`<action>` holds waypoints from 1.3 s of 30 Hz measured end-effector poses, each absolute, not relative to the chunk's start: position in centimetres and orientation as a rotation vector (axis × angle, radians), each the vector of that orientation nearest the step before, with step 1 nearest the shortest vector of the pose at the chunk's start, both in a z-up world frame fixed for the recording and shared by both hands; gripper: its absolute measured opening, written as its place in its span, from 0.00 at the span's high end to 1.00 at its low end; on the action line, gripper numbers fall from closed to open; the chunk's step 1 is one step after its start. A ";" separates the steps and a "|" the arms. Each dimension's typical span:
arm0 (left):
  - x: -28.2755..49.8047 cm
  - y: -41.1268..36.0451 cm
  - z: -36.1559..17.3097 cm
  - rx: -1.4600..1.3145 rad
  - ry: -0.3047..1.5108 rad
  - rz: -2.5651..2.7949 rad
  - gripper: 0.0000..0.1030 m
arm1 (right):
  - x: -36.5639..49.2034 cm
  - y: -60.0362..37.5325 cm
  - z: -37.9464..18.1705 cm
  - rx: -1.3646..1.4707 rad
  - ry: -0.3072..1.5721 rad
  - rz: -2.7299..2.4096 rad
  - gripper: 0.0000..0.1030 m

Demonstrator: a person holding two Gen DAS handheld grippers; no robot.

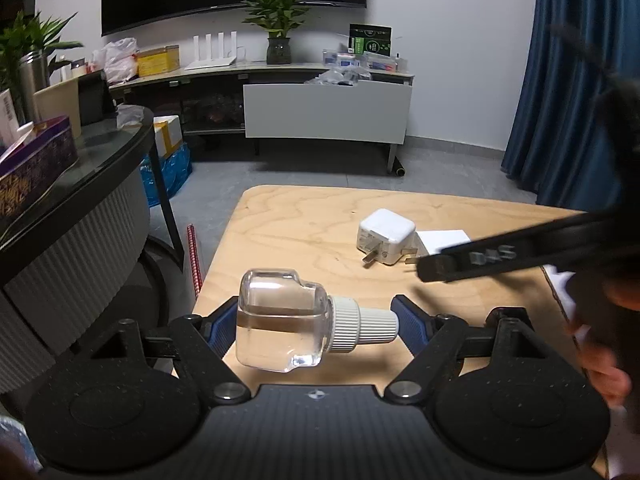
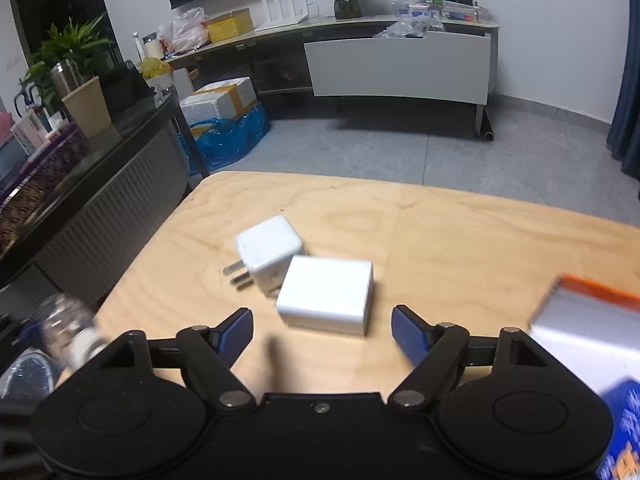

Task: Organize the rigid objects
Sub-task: 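Grasp the white charger block with the right tool, then carry the glass bottle and white charger block over the orange-rimmed box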

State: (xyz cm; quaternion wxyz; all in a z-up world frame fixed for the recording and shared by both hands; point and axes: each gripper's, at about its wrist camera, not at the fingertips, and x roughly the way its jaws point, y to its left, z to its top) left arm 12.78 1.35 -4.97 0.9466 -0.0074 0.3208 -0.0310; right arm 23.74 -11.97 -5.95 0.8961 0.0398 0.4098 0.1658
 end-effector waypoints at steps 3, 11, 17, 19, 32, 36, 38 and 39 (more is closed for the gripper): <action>12.9 1.5 -5.1 -0.020 0.650 -0.053 0.21 | 24.4 -10.9 -6.6 0.057 0.841 0.331 0.09; 12.7 2.0 -4.9 -0.040 0.641 -0.042 0.21 | 24.0 -10.2 -6.6 0.005 0.823 0.317 0.21; 11.9 1.7 -4.4 -0.046 0.630 -0.041 0.21 | 21.1 -11.3 -5.0 0.017 0.791 0.315 0.22; 11.4 1.6 -4.0 -0.050 0.625 -0.041 0.21 | 19.6 -11.8 -4.2 0.020 0.776 0.313 0.22; 5.9 0.1 -1.4 -0.049 0.596 -0.060 0.21 | 8.7 -14.9 0.5 0.036 0.698 0.278 0.22; 4.3 -0.5 -0.6 -0.046 0.583 -0.072 0.21 | 5.4 -15.7 1.3 0.047 0.685 0.271 0.22; 3.4 -0.7 -0.3 -0.040 0.577 -0.075 0.21 | 4.0 -15.8 1.5 0.040 0.680 0.265 0.22; 3.0 -0.7 -0.2 -0.038 0.572 -0.075 0.21 | 3.4 -15.9 1.5 0.038 0.680 0.265 0.22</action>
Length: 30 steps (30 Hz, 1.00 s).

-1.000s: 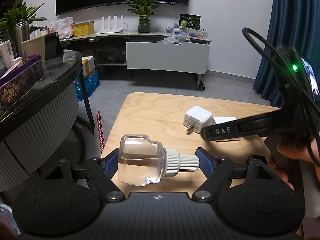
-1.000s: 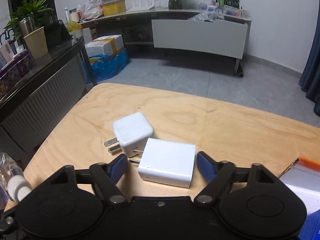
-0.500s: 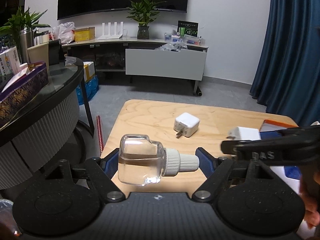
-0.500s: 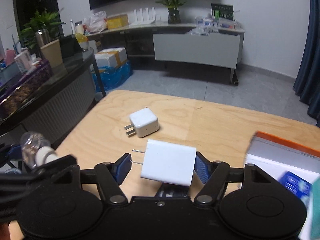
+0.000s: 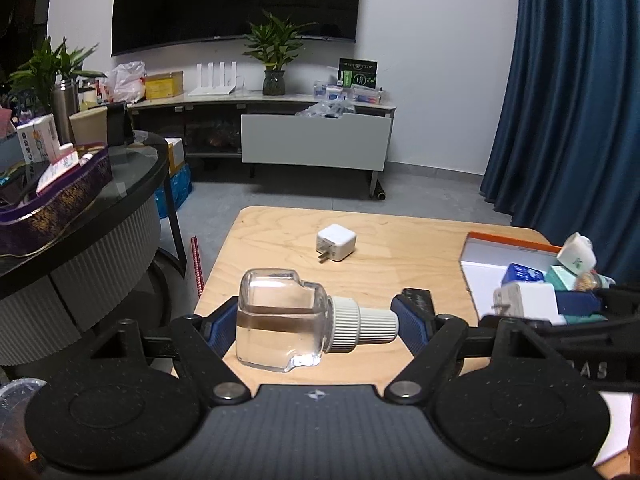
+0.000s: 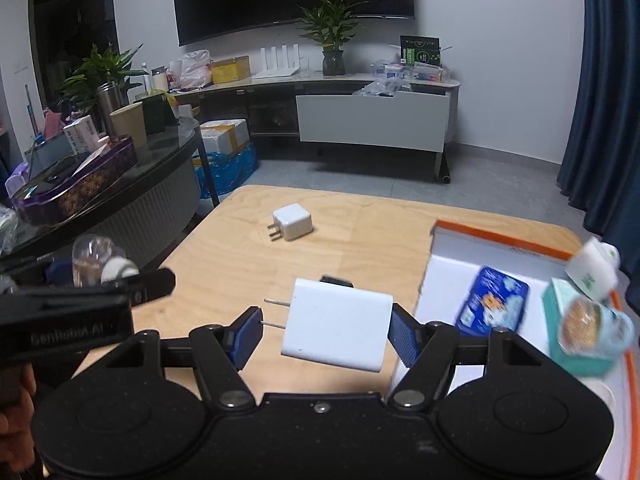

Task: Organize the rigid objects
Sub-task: 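Carry the glass bottle and white charger block over the orange-rimmed box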

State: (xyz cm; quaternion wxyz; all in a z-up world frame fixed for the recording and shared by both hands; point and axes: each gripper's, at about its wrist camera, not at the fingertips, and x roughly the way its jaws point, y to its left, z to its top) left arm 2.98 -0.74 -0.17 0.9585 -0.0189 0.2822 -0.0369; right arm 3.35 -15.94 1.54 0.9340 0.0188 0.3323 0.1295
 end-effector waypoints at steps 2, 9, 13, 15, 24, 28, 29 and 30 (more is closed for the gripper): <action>2.1 -0.8 0.3 -0.042 0.562 -0.078 0.21 | 2.4 -16.2 1.7 0.044 0.684 0.260 0.22; 0.1 -1.2 1.0 -0.039 0.537 -0.078 0.21 | -0.9 -17.1 2.5 0.048 0.655 0.253 0.22; -1.0 -1.7 1.4 -0.038 0.520 -0.086 0.21 | -2.4 -17.5 2.7 0.052 0.645 0.250 0.22; -1.4 -2.0 1.5 -0.036 0.514 -0.093 0.21 | -3.0 -17.9 3.0 0.055 0.635 0.242 0.22; -2.7 -3.0 1.9 -0.024 0.489 -0.120 0.21 | -4.4 -19.2 3.6 0.068 0.607 0.230 0.22; -2.7 -3.0 1.9 -0.028 0.488 -0.123 0.21 | -4.5 -19.5 3.4 0.066 0.612 0.224 0.22; -2.6 -3.1 1.8 -0.028 0.489 -0.125 0.21 | -4.6 -19.5 3.4 0.065 0.613 0.222 0.22; -2.7 -3.2 1.8 -0.026 0.490 -0.126 0.21 | -4.6 -19.7 3.3 0.066 0.614 0.219 0.22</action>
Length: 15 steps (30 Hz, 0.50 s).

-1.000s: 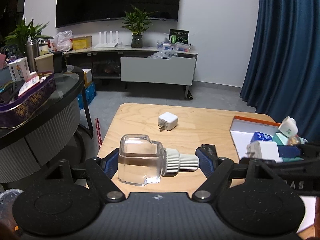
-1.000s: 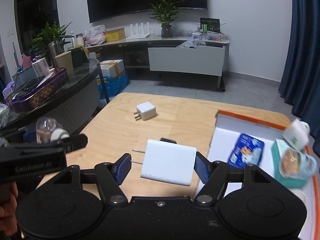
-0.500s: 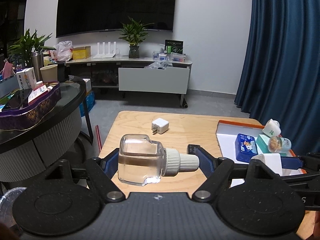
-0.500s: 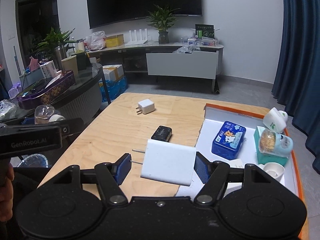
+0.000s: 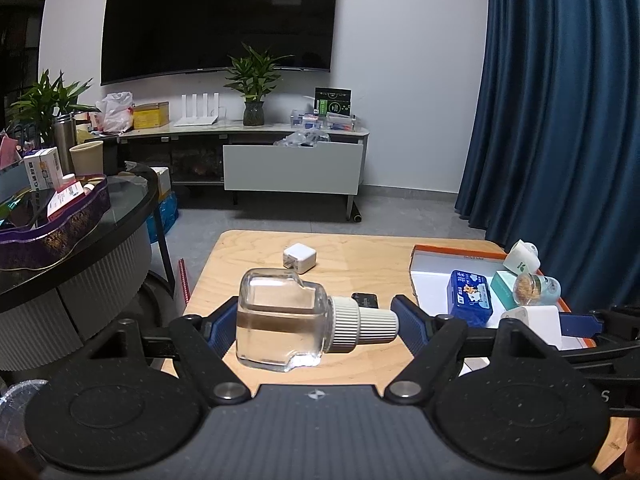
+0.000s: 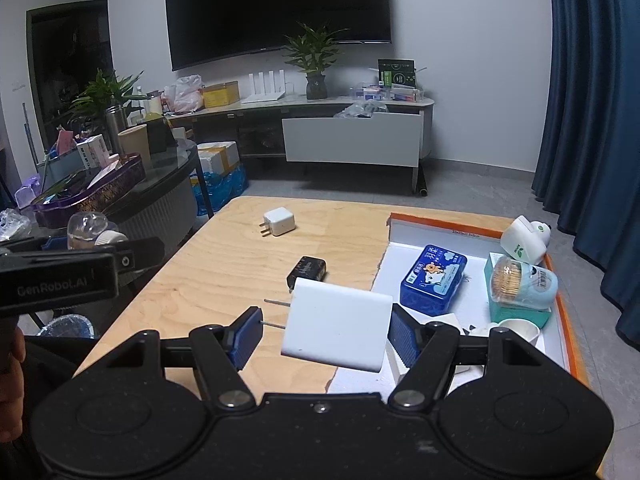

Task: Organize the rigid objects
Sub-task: 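Carry the glass bottle and white charger block over the orange-rimmed box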

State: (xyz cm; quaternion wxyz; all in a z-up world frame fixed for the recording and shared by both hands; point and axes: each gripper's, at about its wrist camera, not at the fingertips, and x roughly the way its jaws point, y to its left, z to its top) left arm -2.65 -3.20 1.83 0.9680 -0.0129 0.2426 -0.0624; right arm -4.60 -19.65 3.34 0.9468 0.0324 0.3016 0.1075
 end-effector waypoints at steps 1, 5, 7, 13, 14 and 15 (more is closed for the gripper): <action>-2.6 -3.3 1.8 -0.025 0.492 -0.128 0.21 | -4.7 -19.8 3.3 0.068 0.615 0.217 0.22; -2.7 -3.6 1.9 -0.020 0.493 -0.132 0.21 | -4.9 -20.3 3.4 0.071 0.611 0.212 0.22; -2.8 -3.7 2.0 -0.018 0.492 -0.135 0.21 | -5.1 -20.5 3.4 0.074 0.609 0.211 0.22; -2.8 -4.0 2.1 -0.022 0.493 -0.152 0.21 | -5.2 -21.1 3.4 0.079 0.607 0.204 0.22; -2.7 -4.1 2.1 -0.024 0.494 -0.155 0.21 | -5.3 -21.2 3.4 0.081 0.607 0.202 0.22; -2.6 -4.1 2.1 -0.023 0.495 -0.157 0.21 | -5.2 -21.3 3.4 0.082 0.608 0.201 0.22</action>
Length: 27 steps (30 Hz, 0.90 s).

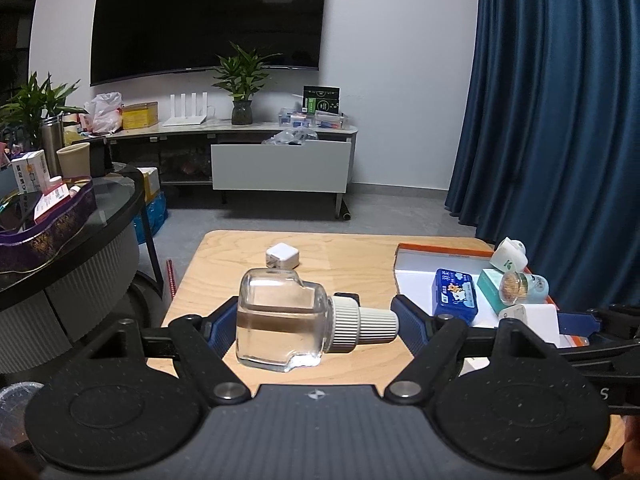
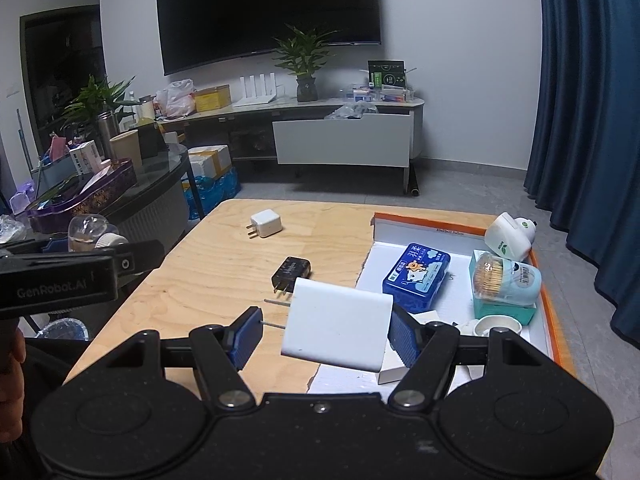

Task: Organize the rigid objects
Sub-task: 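Carry the glass bottle and white charger block over the orange-rimmed box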

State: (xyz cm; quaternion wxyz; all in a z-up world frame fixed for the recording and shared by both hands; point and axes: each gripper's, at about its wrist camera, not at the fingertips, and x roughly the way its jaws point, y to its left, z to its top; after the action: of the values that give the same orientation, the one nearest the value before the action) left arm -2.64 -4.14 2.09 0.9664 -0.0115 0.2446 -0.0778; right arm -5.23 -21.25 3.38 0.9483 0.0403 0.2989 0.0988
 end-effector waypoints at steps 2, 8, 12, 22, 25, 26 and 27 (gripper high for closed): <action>-2.6 -4.4 2.1 -0.020 0.496 -0.163 0.21 | -5.2 -21.3 3.4 0.081 0.610 0.198 0.22; -2.4 -5.2 1.9 -0.013 0.504 -0.186 0.21 | -5.1 -22.0 3.5 0.084 0.606 0.182 0.21; -2.3 -5.9 1.9 -0.009 0.510 -0.205 0.21 | -5.1 -22.7 3.3 0.088 0.610 0.170 0.21; -2.0 -8.2 1.7 0.012 0.530 -0.278 0.21 | -5.9 -25.0 3.5 0.107 0.600 0.115 0.21; -2.0 -9.1 1.6 0.017 0.539 -0.307 0.21 | -6.5 -26.0 3.6 0.114 0.598 0.089 0.21; -2.1 -9.4 1.6 0.021 0.539 -0.319 0.21 | -6.7 -26.3 3.6 0.114 0.596 0.078 0.21; -2.0 -9.8 1.6 0.024 0.540 -0.330 0.21 | -6.9 -26.6 3.7 0.116 0.596 0.069 0.21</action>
State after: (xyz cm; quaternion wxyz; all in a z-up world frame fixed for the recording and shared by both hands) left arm -2.04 -9.80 1.56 0.9503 0.0118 0.2655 -0.1623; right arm -6.89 -26.58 3.65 0.9537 0.0571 0.2935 0.0339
